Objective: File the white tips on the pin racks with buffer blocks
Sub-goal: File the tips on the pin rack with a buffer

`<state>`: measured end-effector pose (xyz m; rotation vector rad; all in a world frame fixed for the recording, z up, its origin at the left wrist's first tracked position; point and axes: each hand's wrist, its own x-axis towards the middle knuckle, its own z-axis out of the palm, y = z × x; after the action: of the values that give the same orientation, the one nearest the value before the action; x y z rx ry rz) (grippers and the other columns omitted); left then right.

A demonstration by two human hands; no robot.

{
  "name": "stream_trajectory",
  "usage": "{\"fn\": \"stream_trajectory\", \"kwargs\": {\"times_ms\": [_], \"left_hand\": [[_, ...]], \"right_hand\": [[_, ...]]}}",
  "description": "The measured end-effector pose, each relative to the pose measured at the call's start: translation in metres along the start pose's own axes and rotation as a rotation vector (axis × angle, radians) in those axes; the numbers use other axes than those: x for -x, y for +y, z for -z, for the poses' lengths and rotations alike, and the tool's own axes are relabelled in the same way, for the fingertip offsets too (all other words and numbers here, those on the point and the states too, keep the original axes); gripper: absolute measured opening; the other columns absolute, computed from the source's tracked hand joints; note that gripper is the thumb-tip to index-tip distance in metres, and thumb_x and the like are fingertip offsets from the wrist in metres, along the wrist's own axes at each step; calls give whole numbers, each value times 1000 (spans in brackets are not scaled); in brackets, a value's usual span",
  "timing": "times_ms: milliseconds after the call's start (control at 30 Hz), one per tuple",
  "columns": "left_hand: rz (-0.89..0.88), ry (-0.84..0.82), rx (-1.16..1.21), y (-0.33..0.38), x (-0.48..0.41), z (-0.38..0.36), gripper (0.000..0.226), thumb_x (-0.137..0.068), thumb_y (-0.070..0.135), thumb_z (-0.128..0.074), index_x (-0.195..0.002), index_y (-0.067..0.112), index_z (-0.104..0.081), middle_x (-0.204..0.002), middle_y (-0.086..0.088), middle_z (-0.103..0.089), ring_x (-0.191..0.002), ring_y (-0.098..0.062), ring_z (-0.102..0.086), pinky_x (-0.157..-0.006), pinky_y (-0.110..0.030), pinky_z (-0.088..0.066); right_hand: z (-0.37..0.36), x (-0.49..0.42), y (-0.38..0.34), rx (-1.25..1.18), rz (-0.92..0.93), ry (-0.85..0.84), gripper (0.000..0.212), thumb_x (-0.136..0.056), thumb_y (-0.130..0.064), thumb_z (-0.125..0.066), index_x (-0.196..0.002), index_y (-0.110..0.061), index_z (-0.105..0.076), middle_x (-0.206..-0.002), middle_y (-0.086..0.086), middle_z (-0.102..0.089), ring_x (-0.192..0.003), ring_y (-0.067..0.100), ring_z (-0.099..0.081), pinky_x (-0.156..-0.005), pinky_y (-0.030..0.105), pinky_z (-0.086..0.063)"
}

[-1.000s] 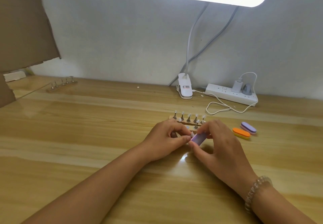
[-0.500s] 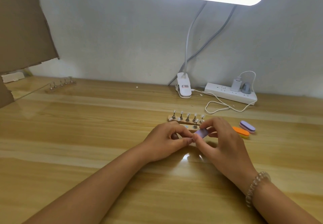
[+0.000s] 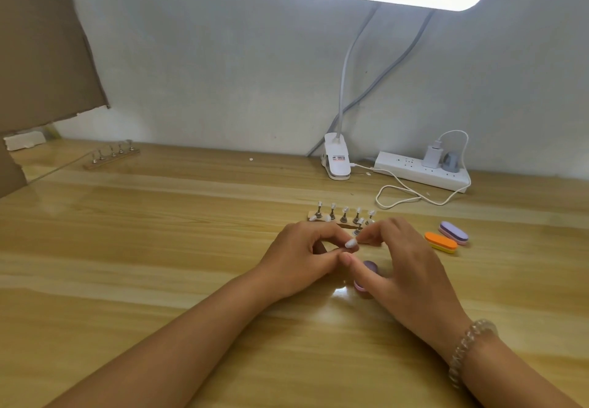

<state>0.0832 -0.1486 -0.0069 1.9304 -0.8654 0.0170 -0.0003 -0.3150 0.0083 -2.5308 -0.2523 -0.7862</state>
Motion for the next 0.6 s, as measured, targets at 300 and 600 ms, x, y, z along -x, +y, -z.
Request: {"fn": "stream_trajectory", "kwargs": {"times_ms": [300, 600], "left_hand": [[-73, 112, -195, 8, 4, -2, 12, -82, 37, -67, -95, 35, -69, -88, 27, -68, -65, 0, -64, -64, -32, -54], [320, 300, -378, -1, -3, 11, 41, -81, 37, -74, -116, 29, -53, -115, 11, -51, -114, -13, -50, -98, -33, -41]], "right_hand": [[-2, -3, 6, -16, 18, 90, 16, -79, -20, -78, -91, -19, -67, -96, -5, -60, -93, 16, -58, -81, 46, -49], [2, -5, 16, -76, -108, 108, 16, -81, -22, -77, -96, -16, -73, -104, 0, -59, -103, 22, -57, -90, 48, -46]]}}
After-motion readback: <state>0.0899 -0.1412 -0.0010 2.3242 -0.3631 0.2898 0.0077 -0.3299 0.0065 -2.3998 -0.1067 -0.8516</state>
